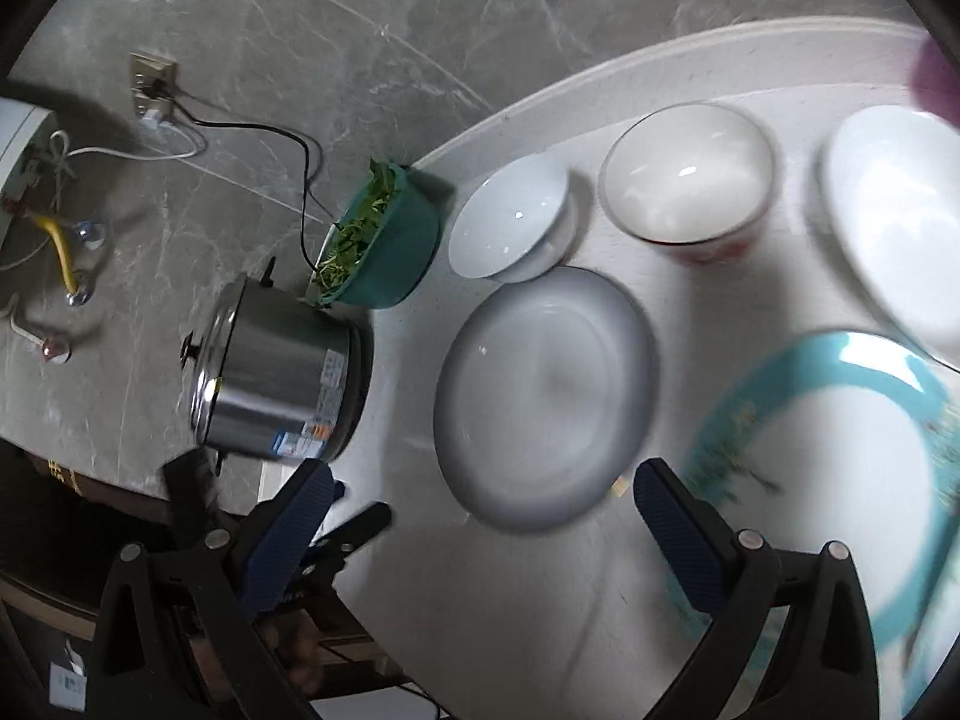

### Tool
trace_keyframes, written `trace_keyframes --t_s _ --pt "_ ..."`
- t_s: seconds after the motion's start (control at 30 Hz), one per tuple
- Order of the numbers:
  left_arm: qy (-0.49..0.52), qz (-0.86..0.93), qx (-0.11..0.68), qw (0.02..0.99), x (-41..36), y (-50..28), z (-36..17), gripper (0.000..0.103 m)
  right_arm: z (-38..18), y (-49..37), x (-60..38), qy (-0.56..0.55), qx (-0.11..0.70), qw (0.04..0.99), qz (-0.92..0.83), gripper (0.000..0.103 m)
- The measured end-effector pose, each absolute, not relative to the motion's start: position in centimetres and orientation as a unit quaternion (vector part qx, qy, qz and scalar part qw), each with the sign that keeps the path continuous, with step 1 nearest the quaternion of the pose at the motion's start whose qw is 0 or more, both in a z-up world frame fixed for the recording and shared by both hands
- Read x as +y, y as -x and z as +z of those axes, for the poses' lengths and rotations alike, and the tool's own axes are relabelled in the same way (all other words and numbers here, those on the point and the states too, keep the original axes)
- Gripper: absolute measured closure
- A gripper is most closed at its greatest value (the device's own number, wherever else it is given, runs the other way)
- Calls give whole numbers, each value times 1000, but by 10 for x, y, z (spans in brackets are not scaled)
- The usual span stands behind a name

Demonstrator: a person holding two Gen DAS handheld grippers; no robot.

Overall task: Organize plates and bowls
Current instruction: 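Move both grippers down to the rim of the grey-rimmed plate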

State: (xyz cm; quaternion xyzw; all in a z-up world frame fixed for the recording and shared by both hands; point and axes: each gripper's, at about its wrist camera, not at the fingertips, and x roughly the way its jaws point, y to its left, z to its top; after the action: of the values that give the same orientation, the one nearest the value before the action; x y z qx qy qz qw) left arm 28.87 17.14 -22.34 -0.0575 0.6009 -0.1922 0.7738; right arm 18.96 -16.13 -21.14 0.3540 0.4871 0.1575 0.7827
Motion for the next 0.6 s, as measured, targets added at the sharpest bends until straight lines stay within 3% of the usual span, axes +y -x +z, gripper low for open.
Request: trace_keyframes --t_s 0.23,0.5,0.6 --pt "49 -262 610 746 169 -345 -251 3 -247 -219 -165 -374 513 762 130 14" --pt "62 -322 624 709 151 -365 -270 27 -271 -226 -188 -376 537 748 102 23" --pt "54 -327 630 702 138 -367 -277 28 -282 -229 -189 -377 550 739 100 25"
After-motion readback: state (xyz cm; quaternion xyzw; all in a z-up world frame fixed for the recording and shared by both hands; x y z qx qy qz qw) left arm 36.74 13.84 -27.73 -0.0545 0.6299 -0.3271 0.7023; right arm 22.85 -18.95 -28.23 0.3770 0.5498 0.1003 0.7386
